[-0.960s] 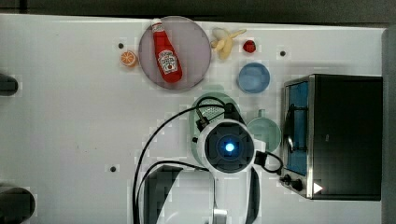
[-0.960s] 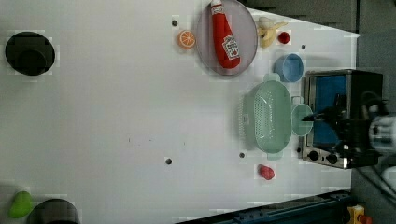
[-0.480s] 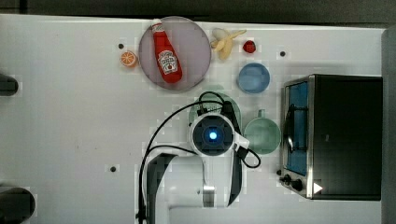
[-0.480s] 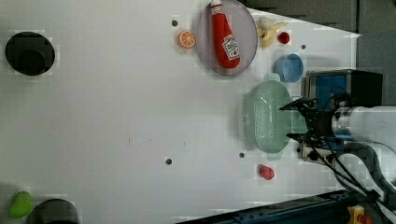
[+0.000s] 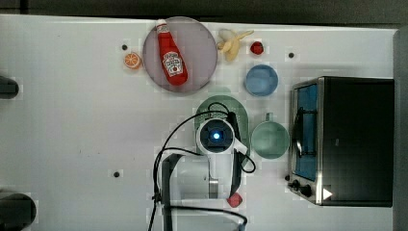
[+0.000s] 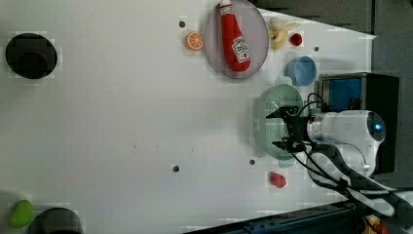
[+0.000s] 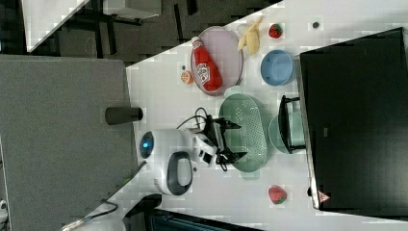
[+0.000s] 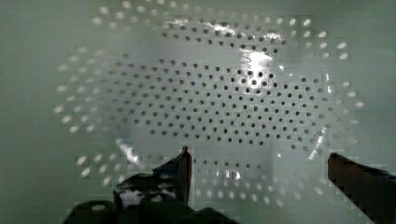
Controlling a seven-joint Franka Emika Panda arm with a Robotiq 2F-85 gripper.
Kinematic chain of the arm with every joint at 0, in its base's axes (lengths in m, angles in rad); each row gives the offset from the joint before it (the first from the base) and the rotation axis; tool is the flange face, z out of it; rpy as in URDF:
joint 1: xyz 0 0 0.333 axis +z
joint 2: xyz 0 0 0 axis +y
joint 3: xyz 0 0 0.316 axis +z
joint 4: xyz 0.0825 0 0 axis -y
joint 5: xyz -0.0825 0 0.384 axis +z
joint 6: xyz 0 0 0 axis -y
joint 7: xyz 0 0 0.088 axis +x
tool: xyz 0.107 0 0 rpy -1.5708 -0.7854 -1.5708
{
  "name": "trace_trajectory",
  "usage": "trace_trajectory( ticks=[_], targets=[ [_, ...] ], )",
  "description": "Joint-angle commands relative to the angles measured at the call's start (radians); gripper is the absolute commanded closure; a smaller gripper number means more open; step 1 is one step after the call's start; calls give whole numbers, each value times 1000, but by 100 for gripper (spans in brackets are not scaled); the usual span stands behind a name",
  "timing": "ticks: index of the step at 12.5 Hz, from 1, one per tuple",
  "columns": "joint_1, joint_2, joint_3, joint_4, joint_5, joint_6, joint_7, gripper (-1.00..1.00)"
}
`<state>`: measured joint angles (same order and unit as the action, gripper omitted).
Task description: Drag strainer right to left.
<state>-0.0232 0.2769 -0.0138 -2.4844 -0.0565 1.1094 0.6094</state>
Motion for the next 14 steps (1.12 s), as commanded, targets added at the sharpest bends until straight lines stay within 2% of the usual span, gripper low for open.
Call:
trace_trajectory(
  ticks=[1, 8, 14],
  targets=[
    [25, 43, 22, 0, 11, 48, 155, -100],
    [92, 89, 50, 6, 22, 100, 189, -100],
    [207, 100, 92, 25, 51, 99, 405, -100]
  ],
)
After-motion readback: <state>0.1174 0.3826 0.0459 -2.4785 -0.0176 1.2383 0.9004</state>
